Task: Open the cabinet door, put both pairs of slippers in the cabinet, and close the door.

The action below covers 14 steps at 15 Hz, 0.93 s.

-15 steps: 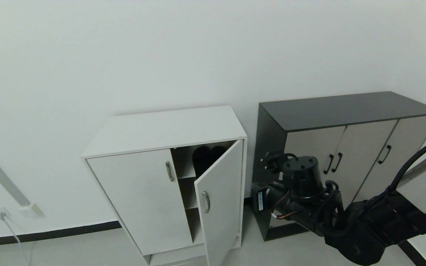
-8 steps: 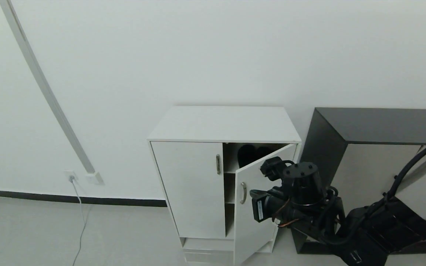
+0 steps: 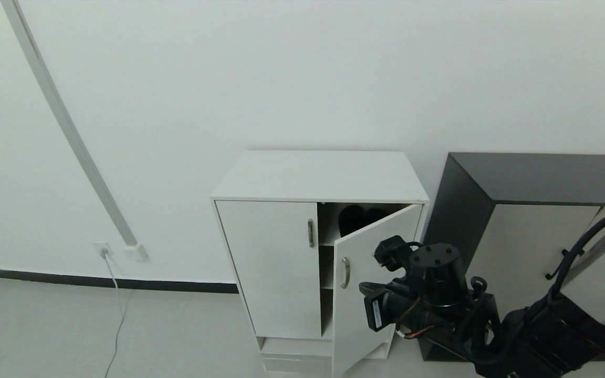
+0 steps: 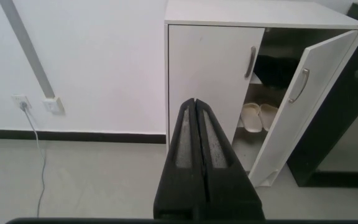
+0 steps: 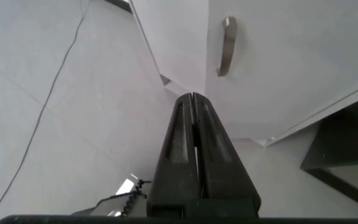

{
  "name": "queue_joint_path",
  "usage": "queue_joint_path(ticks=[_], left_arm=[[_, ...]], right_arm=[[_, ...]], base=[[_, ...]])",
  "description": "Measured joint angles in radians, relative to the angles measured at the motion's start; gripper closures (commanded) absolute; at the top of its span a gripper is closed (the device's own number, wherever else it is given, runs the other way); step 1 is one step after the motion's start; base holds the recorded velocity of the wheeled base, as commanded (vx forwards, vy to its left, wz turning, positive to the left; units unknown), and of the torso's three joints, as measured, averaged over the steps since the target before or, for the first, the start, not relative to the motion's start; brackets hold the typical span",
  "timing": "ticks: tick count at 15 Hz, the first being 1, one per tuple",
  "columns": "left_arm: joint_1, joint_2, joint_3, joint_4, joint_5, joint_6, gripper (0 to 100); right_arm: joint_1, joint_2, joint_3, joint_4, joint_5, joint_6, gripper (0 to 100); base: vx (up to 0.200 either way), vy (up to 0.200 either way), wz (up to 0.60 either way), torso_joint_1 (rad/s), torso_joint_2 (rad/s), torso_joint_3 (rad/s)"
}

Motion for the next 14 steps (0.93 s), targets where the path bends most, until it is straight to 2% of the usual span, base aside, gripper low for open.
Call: queue_joint_path(ticks=[6, 14], left_arm=[[0.0, 0.0, 0.0, 0.001, 0.0, 0.001, 100], [0.0, 0.0, 0.0, 0.0, 0.0, -0.002, 100]], right_arm=[[0.0, 0.006, 0.068, -0.029, 0.029, -0.027, 100], [0.002, 0.051, 0.057, -0.105, 0.029, -0.034, 100]], base=[[0.2, 0.0, 0.0, 0.0, 0.0, 0.0], [0.0, 0.0, 0.0, 0.0, 0.0, 0.0]])
